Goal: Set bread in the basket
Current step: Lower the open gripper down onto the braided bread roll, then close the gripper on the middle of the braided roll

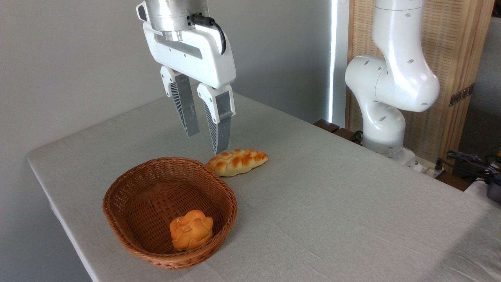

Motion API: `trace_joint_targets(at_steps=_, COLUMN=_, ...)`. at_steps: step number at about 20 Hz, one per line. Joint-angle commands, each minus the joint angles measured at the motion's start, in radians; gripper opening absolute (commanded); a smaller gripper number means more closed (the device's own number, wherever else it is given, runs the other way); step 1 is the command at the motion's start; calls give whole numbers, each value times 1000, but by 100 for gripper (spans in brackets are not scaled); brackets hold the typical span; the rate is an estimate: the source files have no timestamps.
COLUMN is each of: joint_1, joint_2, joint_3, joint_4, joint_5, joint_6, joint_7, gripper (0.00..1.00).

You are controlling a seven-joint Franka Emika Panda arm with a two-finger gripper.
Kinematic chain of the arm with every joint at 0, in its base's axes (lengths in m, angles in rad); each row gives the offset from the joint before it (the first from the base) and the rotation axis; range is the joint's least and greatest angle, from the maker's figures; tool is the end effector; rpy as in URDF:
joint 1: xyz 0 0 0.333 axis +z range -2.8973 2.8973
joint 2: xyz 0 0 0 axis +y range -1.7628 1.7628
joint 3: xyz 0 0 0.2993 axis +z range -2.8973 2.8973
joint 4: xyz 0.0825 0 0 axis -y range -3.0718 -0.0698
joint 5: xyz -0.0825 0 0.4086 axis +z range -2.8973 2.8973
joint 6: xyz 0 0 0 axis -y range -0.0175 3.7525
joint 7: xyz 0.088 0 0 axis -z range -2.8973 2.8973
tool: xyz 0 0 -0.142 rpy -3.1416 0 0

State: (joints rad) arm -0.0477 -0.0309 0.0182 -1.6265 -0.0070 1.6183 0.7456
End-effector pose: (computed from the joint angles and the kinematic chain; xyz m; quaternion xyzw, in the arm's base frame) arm 0.5747 -0.0178 0.5671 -0.9258 0.3778 -0.0120 0.0004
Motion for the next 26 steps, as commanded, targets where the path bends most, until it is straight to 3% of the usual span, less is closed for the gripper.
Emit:
trace_joint_targets(at_steps=1, joint_1=-3, joint_2=-29, joint_3=5, joint_4=-24, joint_5=-25, joint_6=-31, joint_7=23, gripper=100)
trace_joint_targets(at_steps=4, joint_1=-3, joint_2=-75, joint_3=-36, joint_4=-113, joint_5=-67, joint_6=-20, joint_7=58, gripper=100)
trace_joint_targets(at_steps=8, joint_1=-37, joint_2=-148, joint_3=-109, joint_4=-283, joint_5=-71, joint_6=8, joint_7=58, gripper=100)
trace_joint_targets(at_steps=14, joint_1=-78, joint_2=-167, joint_3=-194, joint_4=-482, joint_5=-71, joint_6=152, joint_7=57, gripper=100)
trace_joint_targets(at_steps=26, joint_1=-93, joint_2=-142, joint_3=-257, joint_4=-639, joint_5=-60, joint_6=310, joint_7=58, gripper=100)
